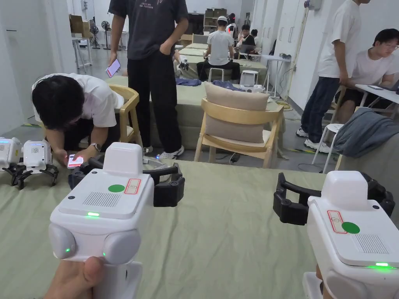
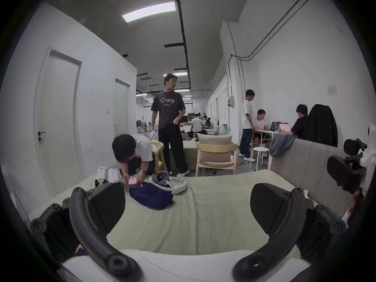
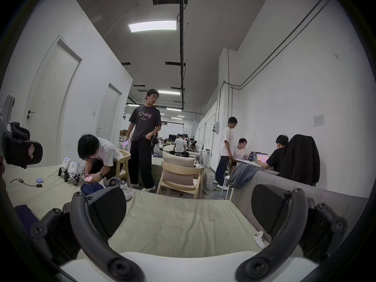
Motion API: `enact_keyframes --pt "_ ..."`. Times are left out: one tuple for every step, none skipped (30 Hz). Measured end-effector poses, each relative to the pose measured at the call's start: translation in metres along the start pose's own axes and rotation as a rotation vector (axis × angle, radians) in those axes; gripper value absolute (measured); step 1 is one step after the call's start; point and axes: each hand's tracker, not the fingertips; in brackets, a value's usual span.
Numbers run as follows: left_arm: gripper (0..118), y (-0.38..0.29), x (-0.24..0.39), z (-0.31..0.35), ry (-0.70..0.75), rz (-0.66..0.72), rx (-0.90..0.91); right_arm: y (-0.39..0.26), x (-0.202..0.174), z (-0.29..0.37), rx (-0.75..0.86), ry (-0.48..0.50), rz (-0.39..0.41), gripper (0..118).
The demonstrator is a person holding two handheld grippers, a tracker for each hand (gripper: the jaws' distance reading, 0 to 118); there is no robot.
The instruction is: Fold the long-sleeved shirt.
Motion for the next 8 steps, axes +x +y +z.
enact_keyframes --pt "111 -0.0001 -0.0004 -0.0002 -0.002 0.006 -0.001 0.0009 0.0005 0.0005 0.001 0.001 -0.001 118" --pt "111 -0.0003 -0.0006 -0.0004 -0.004 0.008 0.0 0.0019 0.0008 0.0008 0.003 0.001 -0.003 118" --pt "111 -0.0006 0.0 -0.0011 0.005 0.004 -0.004 0.0029 0.0011 0.0007 0.003 0.005 -0.004 118" --pt "111 -0.0015 0.0003 -0.0014 0.02 -0.01 0.0 0.004 0.0013 0.0005 0.004 0.007 -0.006 118" --pt "111 -0.0026 0.0001 -0.0021 0.021 -0.015 0.001 0.0048 0.0013 0.0003 0.005 0.007 -0.008 118" --pt "111 -0.0031 -0.0006 -0.0029 0.017 -0.016 -0.006 0.0053 0.0013 0.0003 0.007 0.008 -0.011 118" --pt "111 -0.004 -0.0014 -0.0037 0.008 -0.014 -0.014 0.0056 0.0012 0.0001 0.008 0.009 -0.012 118" --pt "111 -0.0051 -0.0015 -0.0033 0.004 -0.007 -0.017 0.0057 0.0009 0.0001 0.009 0.009 -0.009 118"
